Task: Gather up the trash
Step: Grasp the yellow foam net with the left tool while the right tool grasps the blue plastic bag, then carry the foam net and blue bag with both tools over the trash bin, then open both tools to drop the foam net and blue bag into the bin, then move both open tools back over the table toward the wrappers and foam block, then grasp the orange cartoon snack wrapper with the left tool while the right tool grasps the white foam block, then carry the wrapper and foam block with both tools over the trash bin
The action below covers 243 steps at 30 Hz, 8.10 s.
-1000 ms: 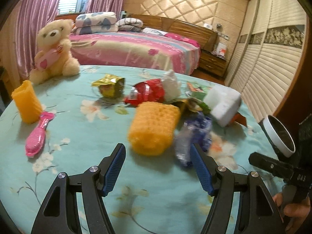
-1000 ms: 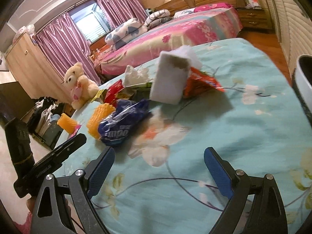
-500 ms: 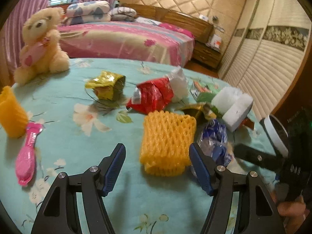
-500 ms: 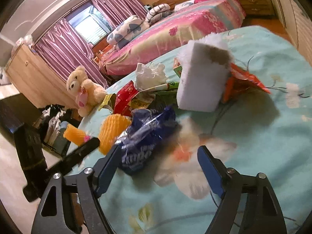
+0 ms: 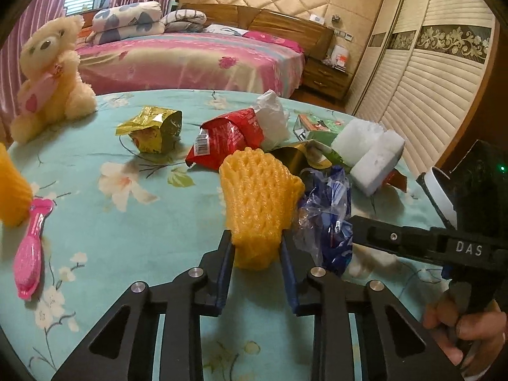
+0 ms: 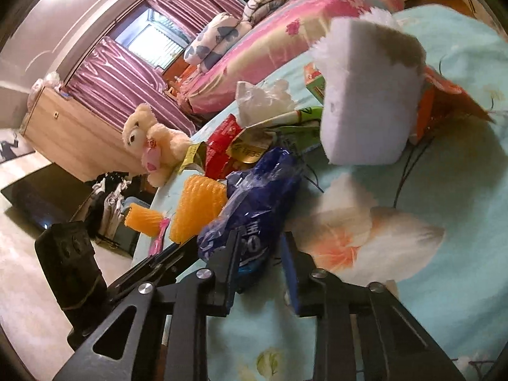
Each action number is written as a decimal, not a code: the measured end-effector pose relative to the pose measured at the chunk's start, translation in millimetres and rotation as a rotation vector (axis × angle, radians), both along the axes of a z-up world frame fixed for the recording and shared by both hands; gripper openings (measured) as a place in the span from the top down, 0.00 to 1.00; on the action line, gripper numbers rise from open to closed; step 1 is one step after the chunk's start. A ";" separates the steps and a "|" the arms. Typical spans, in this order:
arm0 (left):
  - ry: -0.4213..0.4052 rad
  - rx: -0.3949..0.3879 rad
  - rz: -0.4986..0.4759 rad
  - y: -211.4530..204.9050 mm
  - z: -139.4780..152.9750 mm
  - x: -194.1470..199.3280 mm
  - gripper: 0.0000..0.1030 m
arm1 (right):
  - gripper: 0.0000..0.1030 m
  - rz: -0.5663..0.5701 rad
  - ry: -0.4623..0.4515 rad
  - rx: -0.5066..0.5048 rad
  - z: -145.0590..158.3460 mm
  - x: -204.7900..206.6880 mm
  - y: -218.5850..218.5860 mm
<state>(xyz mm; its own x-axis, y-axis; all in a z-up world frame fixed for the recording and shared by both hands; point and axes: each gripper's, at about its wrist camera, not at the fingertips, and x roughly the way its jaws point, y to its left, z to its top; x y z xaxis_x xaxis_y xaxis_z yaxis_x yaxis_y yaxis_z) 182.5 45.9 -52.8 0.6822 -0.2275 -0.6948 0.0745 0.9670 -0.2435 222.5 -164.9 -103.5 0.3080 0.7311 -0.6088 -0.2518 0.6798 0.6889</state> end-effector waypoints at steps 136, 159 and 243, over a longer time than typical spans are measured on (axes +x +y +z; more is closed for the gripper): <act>-0.026 -0.013 -0.222 -207.2 14.9 31.9 0.40 | 0.21 -0.516 -0.216 -0.264 58.2 -41.4 -235.1; -0.006 -0.009 -0.133 -146.9 10.0 35.3 0.40 | 0.21 -0.351 -0.198 -0.260 41.7 -25.3 -145.6; -0.065 -0.041 -0.478 -299.9 27.9 83.1 0.98 | 0.70 -0.593 -0.170 -0.230 50.2 -44.7 -290.4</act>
